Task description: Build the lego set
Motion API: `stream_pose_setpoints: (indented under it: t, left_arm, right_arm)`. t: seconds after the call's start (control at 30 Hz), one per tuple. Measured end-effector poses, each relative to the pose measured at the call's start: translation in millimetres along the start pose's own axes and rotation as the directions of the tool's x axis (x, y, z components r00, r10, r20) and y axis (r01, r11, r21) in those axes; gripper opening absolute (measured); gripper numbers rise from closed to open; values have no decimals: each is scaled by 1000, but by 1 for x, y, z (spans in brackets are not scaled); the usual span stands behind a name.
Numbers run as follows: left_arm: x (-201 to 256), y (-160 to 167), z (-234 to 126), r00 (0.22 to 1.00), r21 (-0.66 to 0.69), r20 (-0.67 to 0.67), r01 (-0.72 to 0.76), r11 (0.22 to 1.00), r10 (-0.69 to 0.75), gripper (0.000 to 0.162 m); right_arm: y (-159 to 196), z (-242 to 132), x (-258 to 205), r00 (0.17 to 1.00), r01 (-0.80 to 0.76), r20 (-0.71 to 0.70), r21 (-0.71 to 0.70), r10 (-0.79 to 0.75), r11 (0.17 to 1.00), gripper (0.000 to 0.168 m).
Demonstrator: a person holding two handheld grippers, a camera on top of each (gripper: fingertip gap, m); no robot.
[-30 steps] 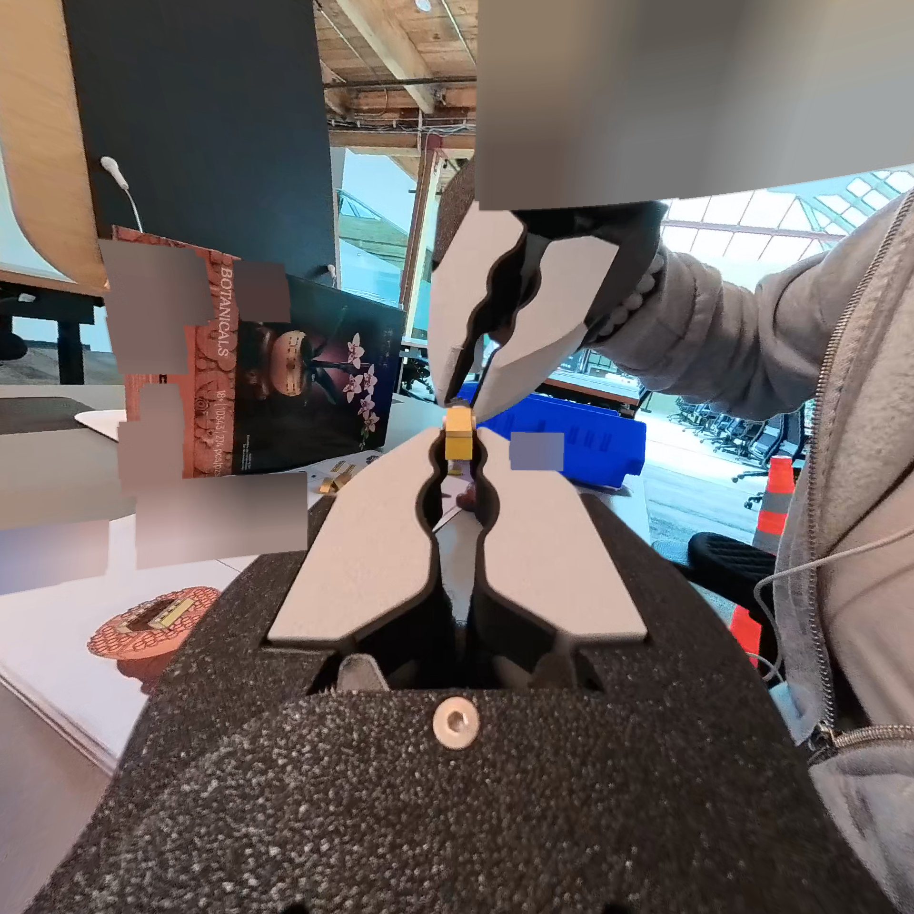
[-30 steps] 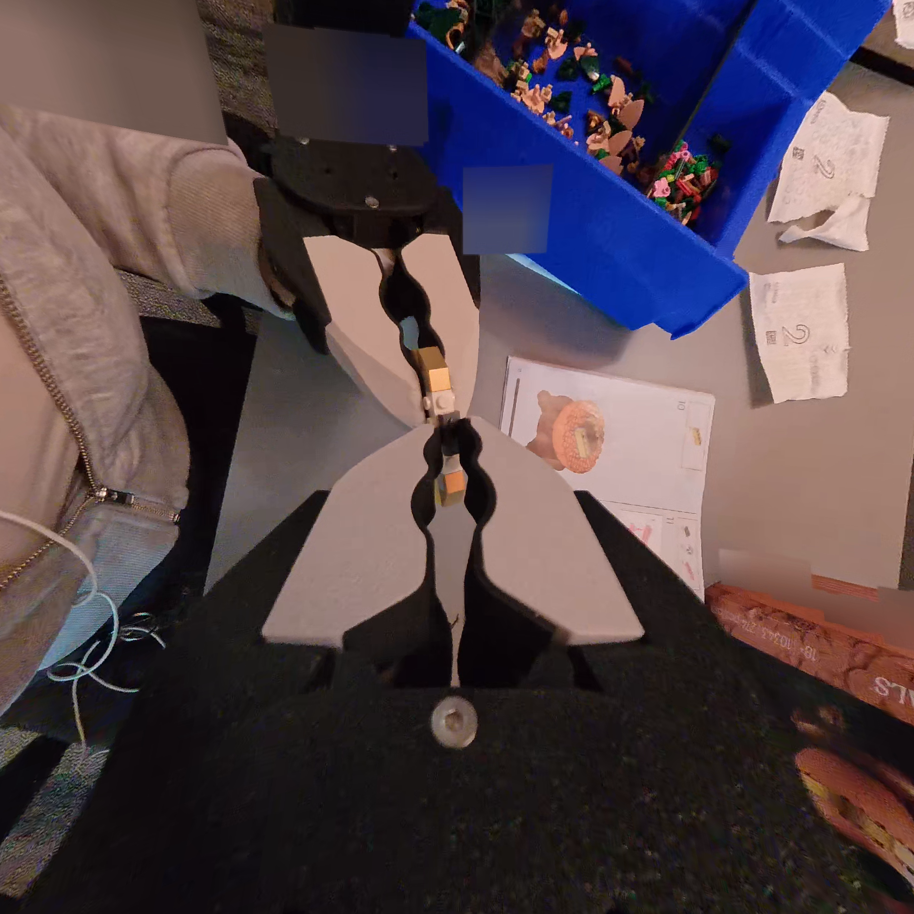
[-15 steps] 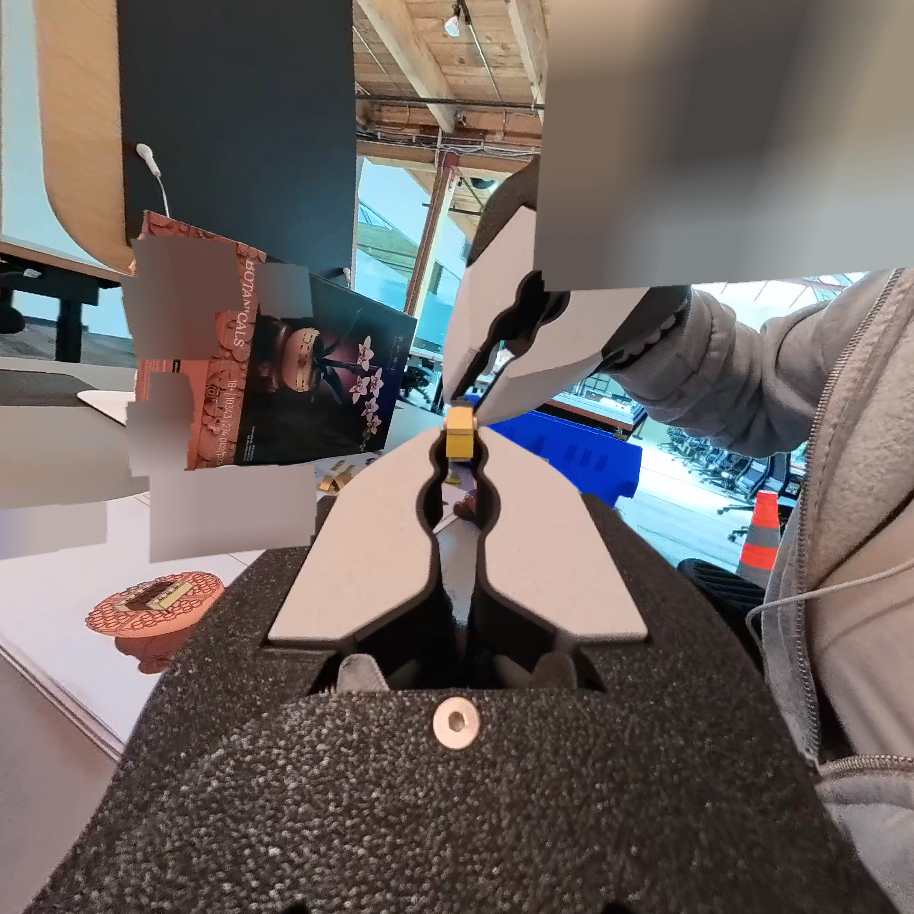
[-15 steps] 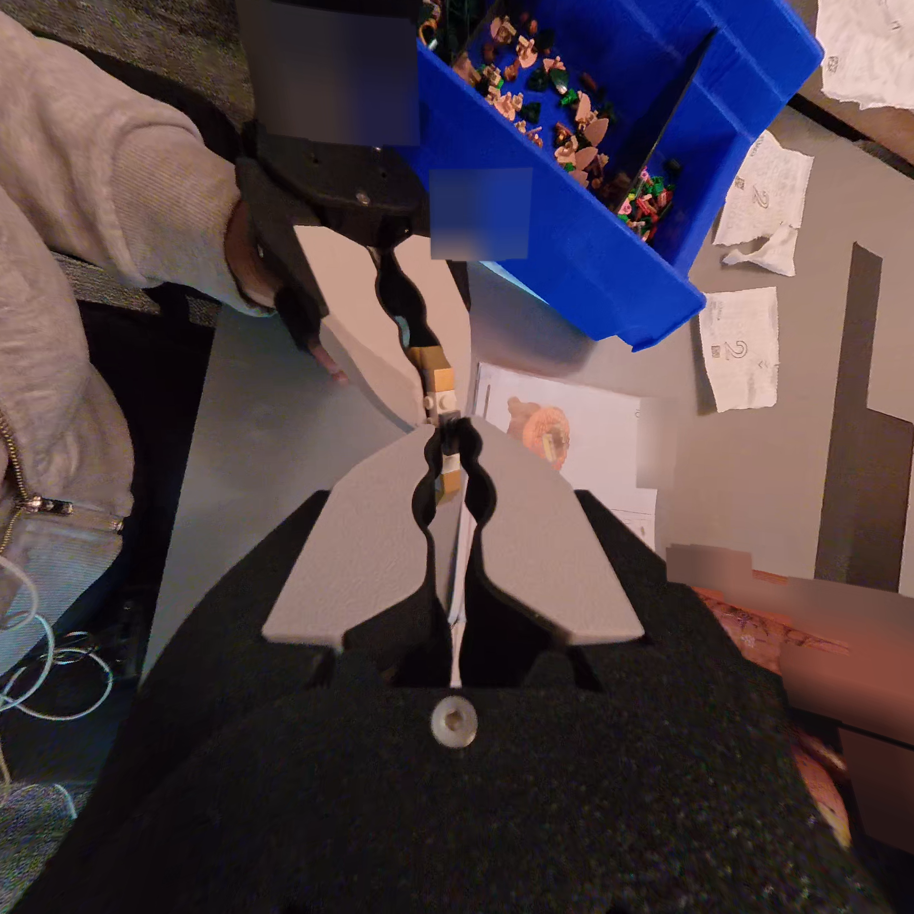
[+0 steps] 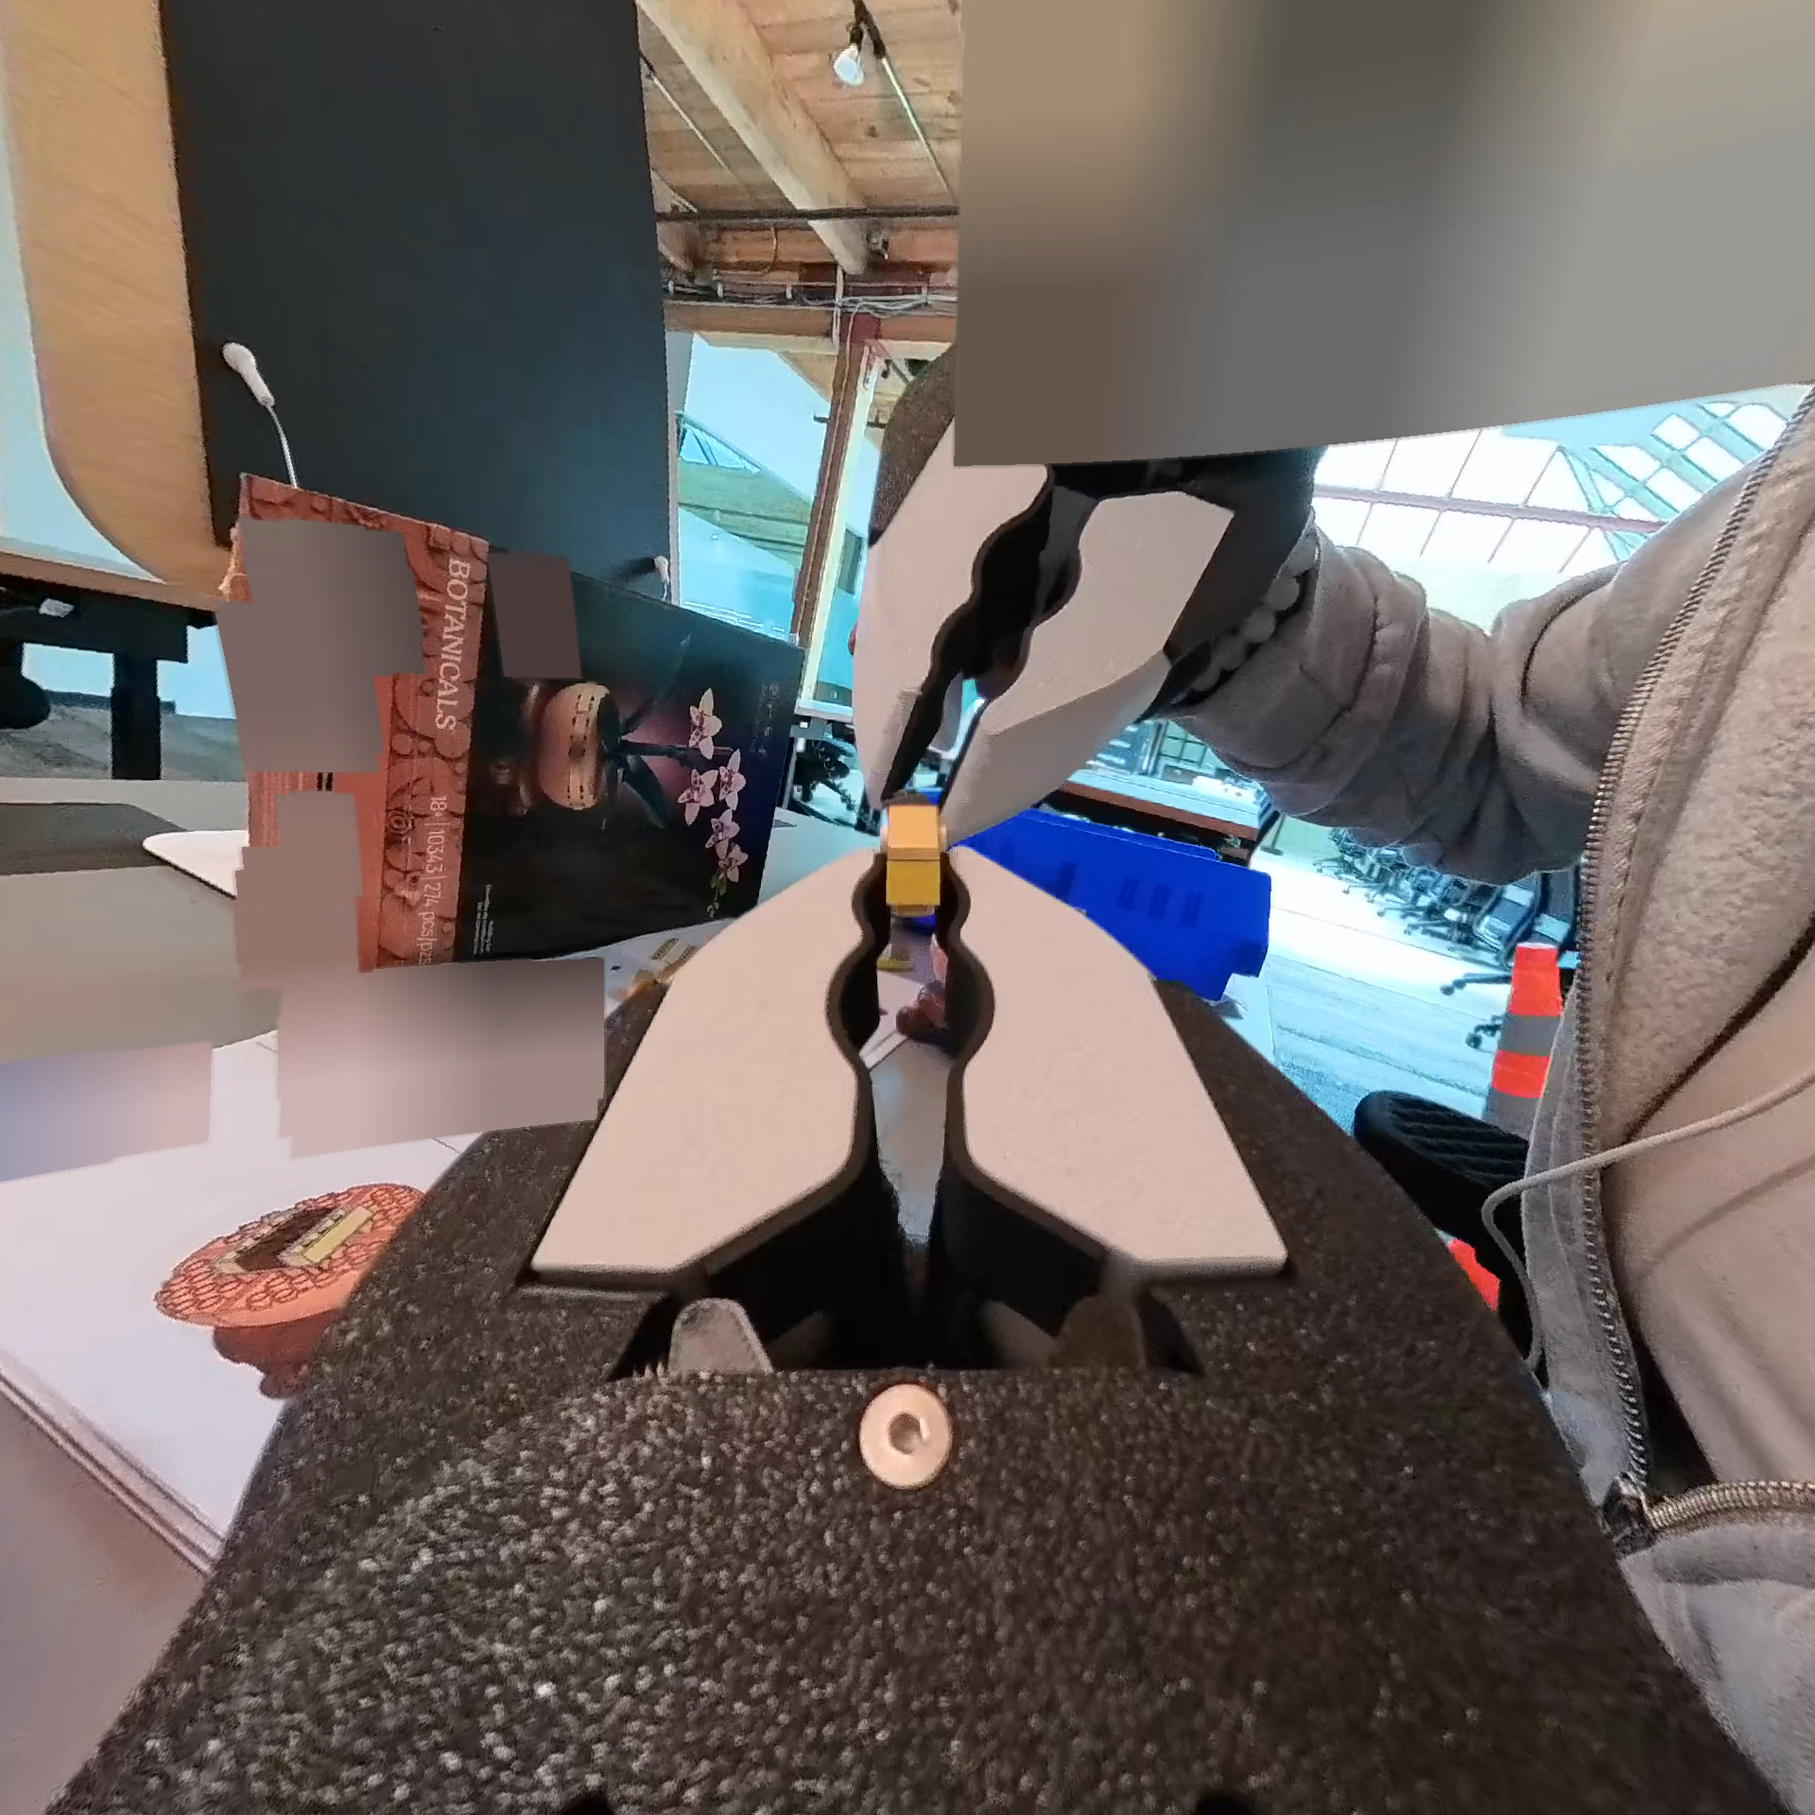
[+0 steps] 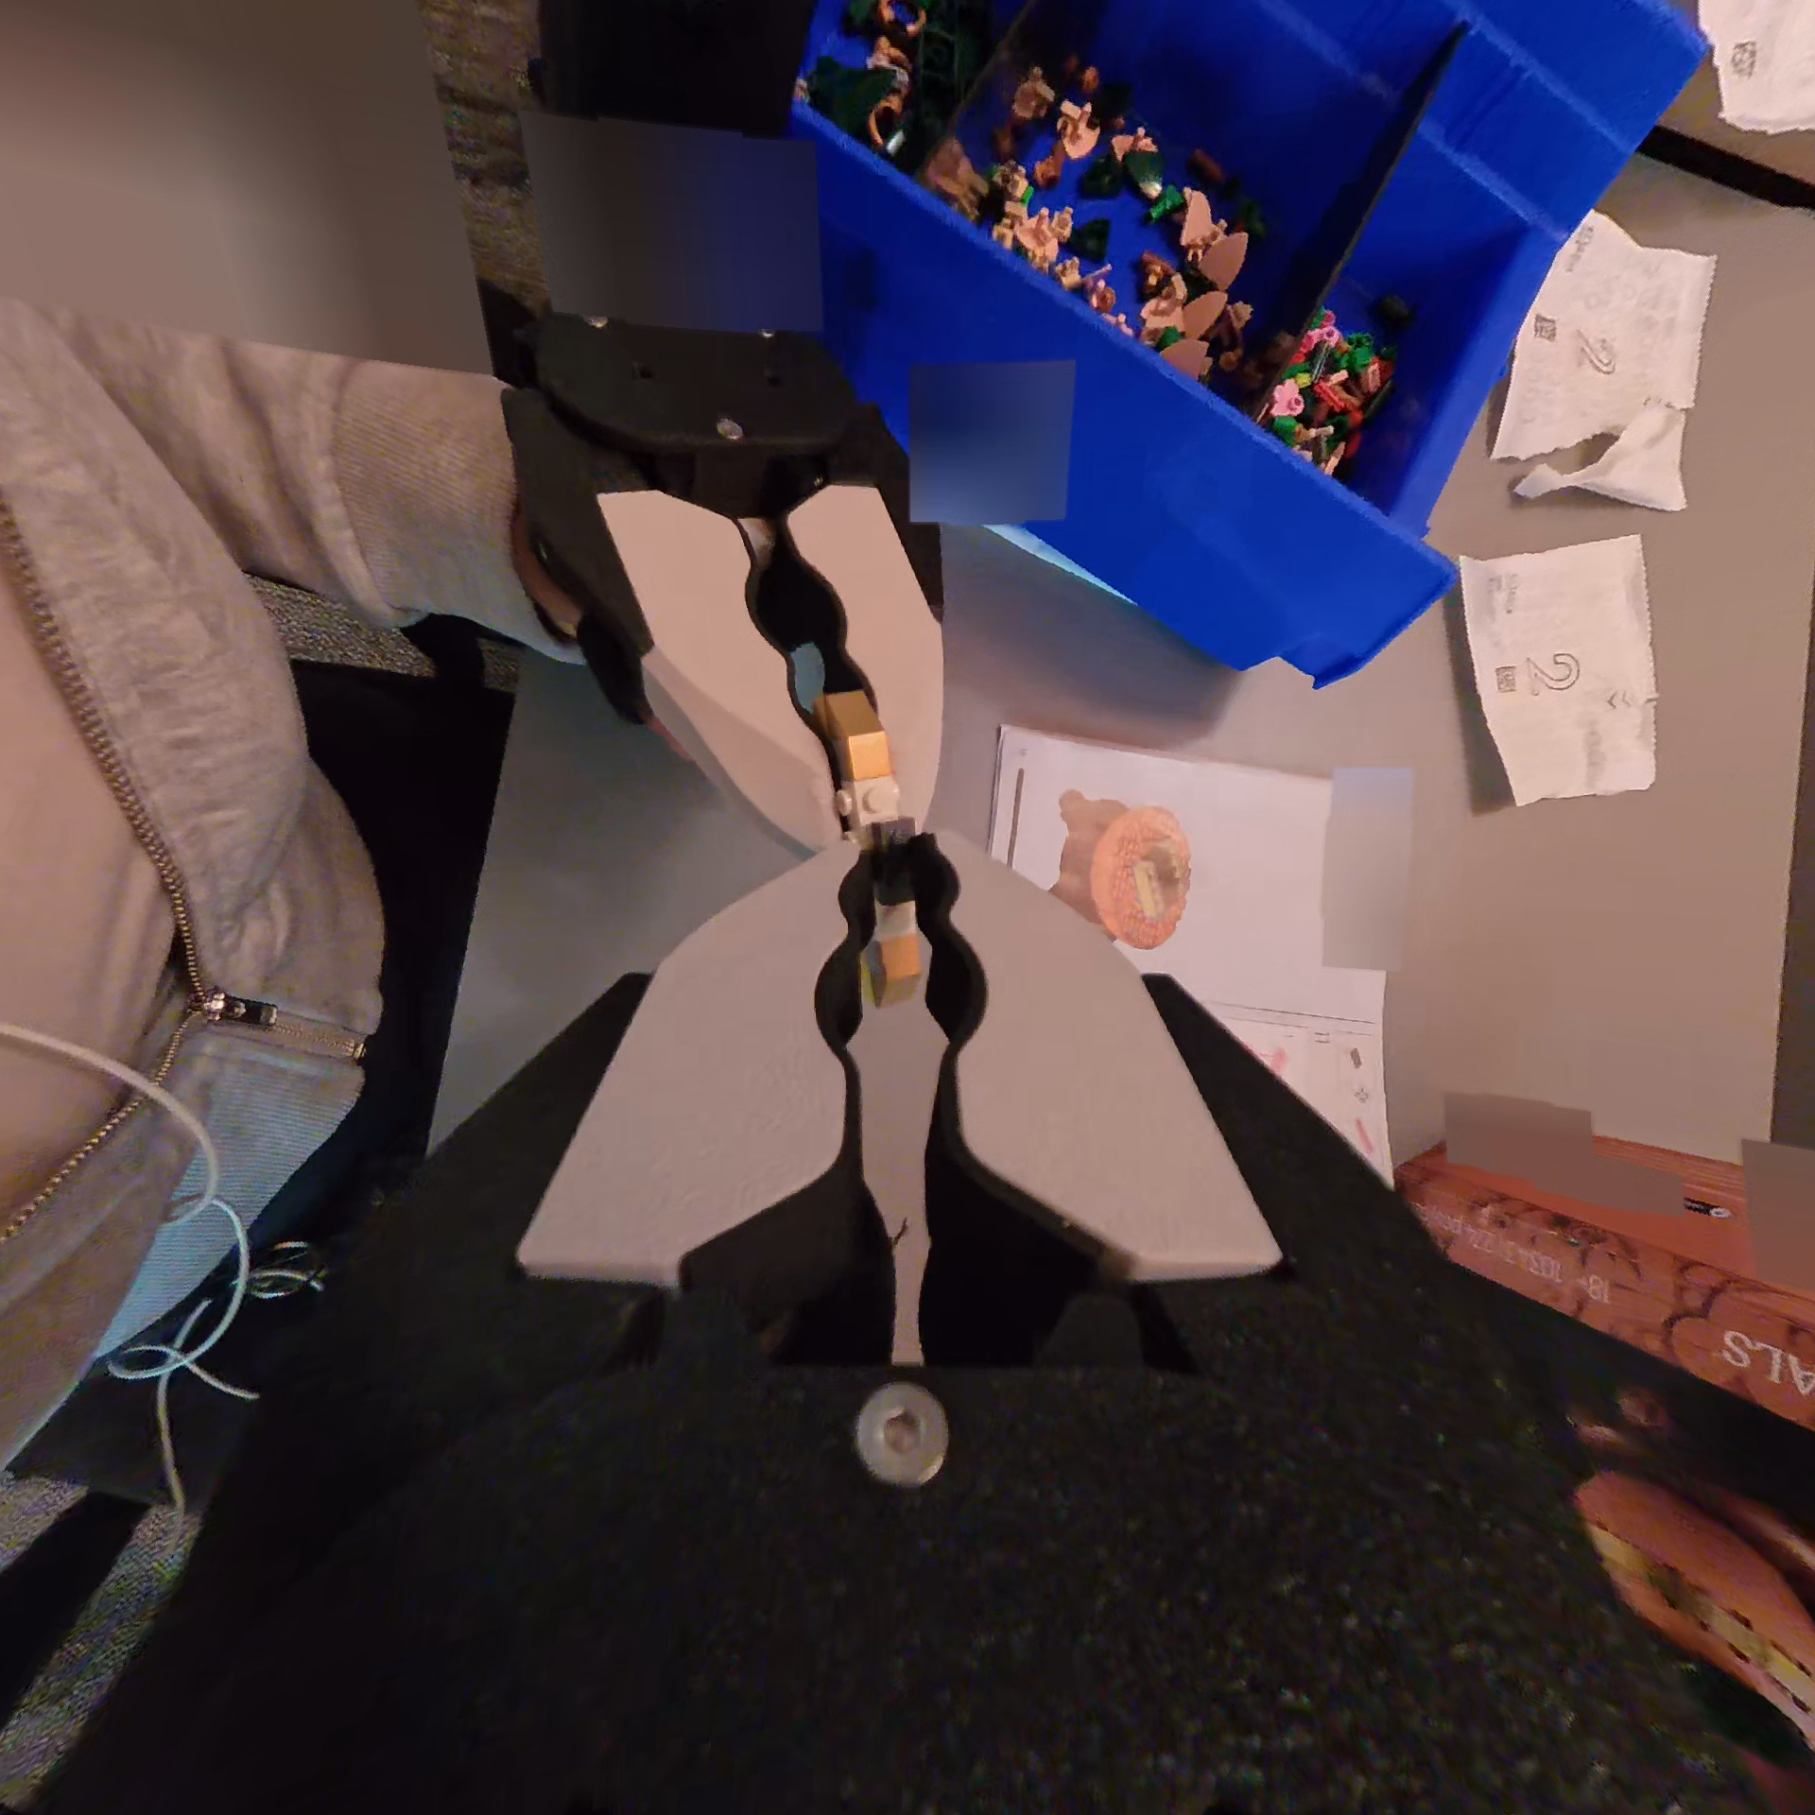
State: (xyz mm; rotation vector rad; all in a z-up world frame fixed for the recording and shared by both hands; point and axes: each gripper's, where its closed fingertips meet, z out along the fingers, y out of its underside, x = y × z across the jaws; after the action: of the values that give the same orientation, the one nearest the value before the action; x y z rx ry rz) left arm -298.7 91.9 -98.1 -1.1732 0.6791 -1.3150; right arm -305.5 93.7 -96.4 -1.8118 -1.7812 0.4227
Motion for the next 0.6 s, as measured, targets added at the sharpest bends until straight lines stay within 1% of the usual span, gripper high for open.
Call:
stream_pose_setpoints:
  t: [0.3, 0.6]
  left_arm:
    - [1, -6, -1, 1000, 44, -10, 23, 999, -22, 7]
    - [2, -6, -1, 1000, 45, -15, 17, 999, -16, 7]
  right_arm:
    - [-5, -2, 2, 1000, 9, 0, 14, -9, 1000, 8]
    - [-4, -4, 1, 1000, 15, 15, 13, -16, 1000, 9]
